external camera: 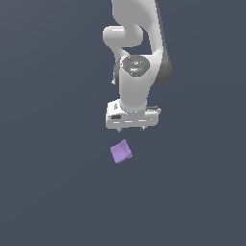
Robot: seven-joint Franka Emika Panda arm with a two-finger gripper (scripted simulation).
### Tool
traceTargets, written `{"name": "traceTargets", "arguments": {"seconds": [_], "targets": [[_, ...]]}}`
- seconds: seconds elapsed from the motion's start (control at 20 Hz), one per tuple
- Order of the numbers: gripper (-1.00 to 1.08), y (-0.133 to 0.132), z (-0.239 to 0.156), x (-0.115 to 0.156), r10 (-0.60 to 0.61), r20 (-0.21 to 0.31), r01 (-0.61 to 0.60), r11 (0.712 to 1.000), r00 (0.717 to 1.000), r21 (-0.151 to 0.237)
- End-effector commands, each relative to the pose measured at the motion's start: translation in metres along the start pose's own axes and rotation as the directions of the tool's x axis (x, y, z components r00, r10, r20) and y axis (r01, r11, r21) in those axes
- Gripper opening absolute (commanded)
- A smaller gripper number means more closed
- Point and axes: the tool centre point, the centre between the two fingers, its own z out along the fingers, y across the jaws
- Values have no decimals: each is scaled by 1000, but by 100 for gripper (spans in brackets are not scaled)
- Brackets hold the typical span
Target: Pick up the object and move it to a goal position.
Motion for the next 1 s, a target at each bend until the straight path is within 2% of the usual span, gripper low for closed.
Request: {"name": "traceTargets", "arguments": {"seconds": [0.0, 0.4, 0.95], "targets": [[100, 0, 0, 0, 0, 0, 0, 1000, 1000, 0], [100, -15, -19, 7, 9, -21, -8, 1000, 1000, 27], [100, -13, -13, 9, 67, -19, -67, 997, 998, 31]]}}
